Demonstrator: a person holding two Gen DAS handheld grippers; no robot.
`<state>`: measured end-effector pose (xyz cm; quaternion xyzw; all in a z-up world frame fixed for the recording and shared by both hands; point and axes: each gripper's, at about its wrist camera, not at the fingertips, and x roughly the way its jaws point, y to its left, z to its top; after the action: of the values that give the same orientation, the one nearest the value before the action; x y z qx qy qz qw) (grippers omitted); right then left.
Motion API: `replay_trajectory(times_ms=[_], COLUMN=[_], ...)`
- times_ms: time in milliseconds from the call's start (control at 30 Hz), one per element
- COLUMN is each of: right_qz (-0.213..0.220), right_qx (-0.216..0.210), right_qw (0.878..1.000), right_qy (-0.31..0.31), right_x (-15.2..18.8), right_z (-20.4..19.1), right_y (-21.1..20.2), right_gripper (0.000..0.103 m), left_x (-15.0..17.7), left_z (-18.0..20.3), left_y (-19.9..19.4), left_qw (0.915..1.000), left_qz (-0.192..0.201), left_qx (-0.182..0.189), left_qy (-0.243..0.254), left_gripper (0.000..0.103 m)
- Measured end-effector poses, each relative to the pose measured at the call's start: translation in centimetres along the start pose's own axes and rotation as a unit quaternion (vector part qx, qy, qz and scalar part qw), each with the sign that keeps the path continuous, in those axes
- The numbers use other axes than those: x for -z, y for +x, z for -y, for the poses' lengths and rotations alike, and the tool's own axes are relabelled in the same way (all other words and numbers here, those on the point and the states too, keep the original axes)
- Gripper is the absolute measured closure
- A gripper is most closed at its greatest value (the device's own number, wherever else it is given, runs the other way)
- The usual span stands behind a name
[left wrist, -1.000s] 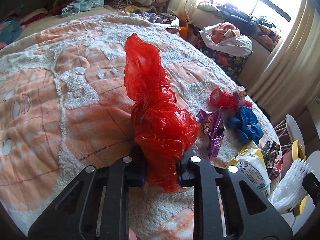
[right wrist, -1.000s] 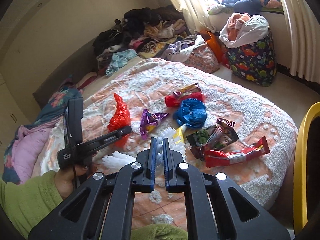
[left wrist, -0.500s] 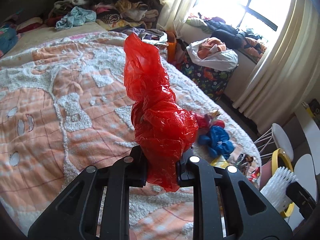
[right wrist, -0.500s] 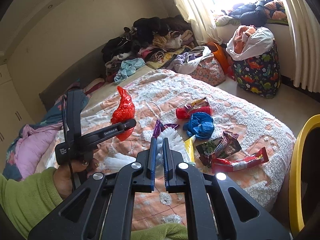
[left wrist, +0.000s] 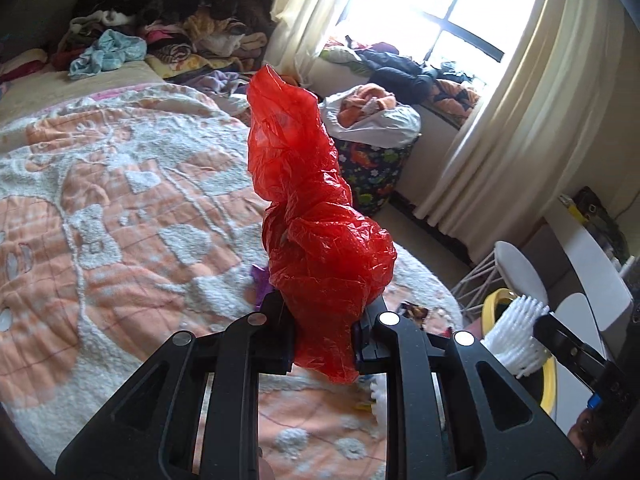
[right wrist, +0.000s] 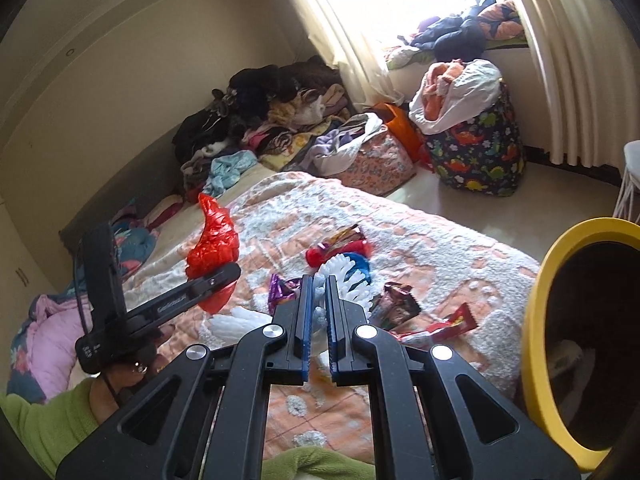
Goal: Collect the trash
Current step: 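Carry the red bag and mesh net with both grippers over the bin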
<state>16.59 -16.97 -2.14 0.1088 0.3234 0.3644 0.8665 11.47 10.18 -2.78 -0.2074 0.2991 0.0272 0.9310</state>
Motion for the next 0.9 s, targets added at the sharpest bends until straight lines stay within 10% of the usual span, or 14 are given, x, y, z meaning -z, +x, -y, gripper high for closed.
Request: replay_trajectory(times_ms=[900], right_qz=[0.075], right_qx=[0.161], right_qw=[0.981], right_qy=[0.076], right_x=[-0.7], right_z=[8.1], right_y=[-7.8], right_gripper=[0.096], left_x=[3.6], left_z=[9.1], left_y=[0.2], left_qw=[0.9893], left_qz=[-0.041], left_qx=[0.108], left_qy=[0.089], left_gripper=[0.089])
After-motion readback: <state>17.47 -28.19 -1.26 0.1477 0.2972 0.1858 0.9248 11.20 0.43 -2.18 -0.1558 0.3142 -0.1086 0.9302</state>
